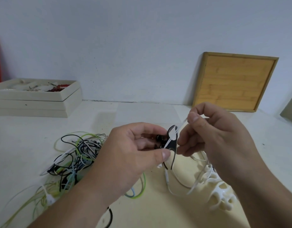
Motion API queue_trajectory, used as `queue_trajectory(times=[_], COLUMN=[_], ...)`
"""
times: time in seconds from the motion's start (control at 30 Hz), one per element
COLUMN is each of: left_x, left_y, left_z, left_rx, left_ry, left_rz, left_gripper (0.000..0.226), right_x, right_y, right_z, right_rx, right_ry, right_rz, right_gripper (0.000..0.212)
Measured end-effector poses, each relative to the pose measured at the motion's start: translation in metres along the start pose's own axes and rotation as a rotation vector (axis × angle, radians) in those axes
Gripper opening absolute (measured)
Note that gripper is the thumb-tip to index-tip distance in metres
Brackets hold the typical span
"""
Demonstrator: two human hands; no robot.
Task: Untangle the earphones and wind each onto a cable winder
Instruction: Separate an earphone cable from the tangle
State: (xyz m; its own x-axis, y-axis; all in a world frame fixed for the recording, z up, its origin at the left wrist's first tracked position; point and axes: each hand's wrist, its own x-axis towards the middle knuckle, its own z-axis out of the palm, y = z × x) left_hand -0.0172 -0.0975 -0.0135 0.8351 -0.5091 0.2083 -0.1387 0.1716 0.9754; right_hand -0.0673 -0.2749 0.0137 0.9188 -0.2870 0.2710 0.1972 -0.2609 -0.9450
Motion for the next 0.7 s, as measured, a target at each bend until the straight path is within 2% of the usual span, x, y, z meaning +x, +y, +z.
queue_trajectory(times=[0.2, 0.37, 0.5, 0.7], left_x=[0.0006, -0.0009, -0.0012, -0.0004], left_y=[-0.0001, -0.0005, 0.0021, 0.0033], left_z=[0.002, 0.005, 0.0068, 0.0061], left_rx=[-0.017, 0.068, 0.042, 0.027], left_ry=[-0.033, -0.026, -0.033, 0.05], left_rz=[-0.032, -0.016, -0.006, 0.021], left_gripper=[0.036, 0.037, 0.032, 0.031], right_x=[0.0021, 0.0032, 0.0042, 0.0076], right_y=[0.0037, 0.0034, 0.0044, 0.0106], right_z=[-0.0006, -0.0009, -0.0031, -0.0097], right_rx=[-0.014, 0.005, -0.037, -0.033], right_ry=[0.015, 0.01, 0.029, 0.1], right_rz=[-0.019, 0.044, 0.069, 0.085], right_gripper=[0.024, 0.023, 0.023, 0.026])
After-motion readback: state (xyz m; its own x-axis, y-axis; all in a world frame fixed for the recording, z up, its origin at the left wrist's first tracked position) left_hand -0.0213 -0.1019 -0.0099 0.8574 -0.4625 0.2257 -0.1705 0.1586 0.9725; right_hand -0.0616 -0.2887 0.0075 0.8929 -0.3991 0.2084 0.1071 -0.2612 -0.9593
